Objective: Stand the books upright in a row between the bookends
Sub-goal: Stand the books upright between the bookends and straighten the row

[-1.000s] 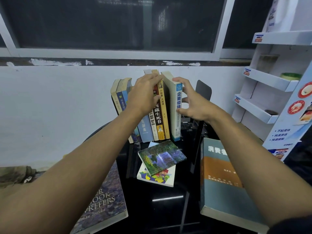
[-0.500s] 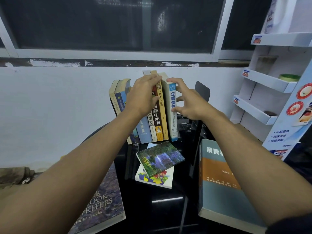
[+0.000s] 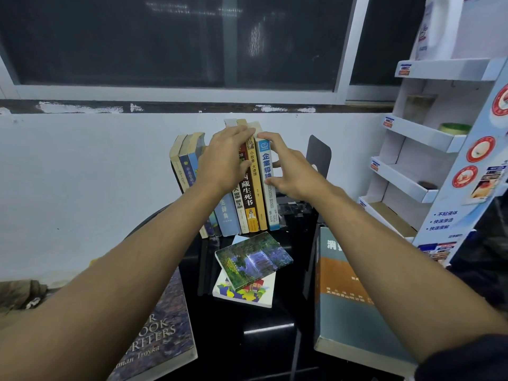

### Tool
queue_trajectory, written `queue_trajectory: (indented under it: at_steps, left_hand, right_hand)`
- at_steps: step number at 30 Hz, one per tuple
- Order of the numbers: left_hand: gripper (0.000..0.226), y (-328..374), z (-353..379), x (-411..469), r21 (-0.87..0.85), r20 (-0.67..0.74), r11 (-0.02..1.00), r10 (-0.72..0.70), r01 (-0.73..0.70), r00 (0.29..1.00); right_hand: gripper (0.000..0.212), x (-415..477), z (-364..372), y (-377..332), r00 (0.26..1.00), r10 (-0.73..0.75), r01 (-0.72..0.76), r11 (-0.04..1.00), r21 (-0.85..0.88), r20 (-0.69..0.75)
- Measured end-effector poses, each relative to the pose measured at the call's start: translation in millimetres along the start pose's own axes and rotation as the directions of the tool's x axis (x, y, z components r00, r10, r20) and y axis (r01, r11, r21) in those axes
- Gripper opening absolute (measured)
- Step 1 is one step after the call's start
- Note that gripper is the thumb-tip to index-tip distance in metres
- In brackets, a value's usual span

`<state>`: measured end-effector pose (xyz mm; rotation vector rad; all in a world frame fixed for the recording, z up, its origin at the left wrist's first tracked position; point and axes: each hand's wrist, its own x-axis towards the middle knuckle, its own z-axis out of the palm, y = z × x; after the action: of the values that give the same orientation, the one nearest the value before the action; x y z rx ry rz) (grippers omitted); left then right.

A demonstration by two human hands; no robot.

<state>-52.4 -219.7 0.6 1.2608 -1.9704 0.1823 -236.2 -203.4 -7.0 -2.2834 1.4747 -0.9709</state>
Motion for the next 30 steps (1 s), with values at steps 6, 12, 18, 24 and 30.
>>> queue_trajectory:
  at_steps: [6, 12, 18, 24, 30]
  left_hand:
    - [0.068, 0.8, -1.2, -0.1, -0.005, 0.007, 1.0, 0.006, -0.006, 1.0]
    - [0.067, 2.6, -2.1, -0.5, -0.011, 0.002, 1.0, 0.008, -0.008, 1.0]
    - [0.067, 2.7, -1.6, -0.8, -0.014, 0.009, 1.0, 0.01, -0.01, 1.0]
    - [0.068, 1.9, -1.6, -0.2, -0.003, 0.026, 1.0, 0.015, -0.015, 1.0]
    - [0.075, 6.2, -9.7, -0.3, -0.044, 0.141, 0.999, 0.022, -0.016, 0.99]
  right_hand:
    - [0.089, -4.9, 2.8, -4.2, 1.0, 0.004, -0.004, 1.0, 0.023, -0.007]
    - [0.087, -7.0, 2.8, -1.9, 1.0, -0.014, 0.014, 1.0, 0.022, -0.022]
    - [0.088, -5.7, 3.5, -3.3, 1.0, -0.011, 0.012, 1.0, 0.02, -0.013]
    - [0.09, -8.3, 5.2, -3.6, 1.0, -0.006, 0.006, 1.0, -0.016, -0.03]
    - [0.095, -17.5, -6.1, -8.6, 1.0, 0.003, 0.001, 0.993, -0.121, 0.031]
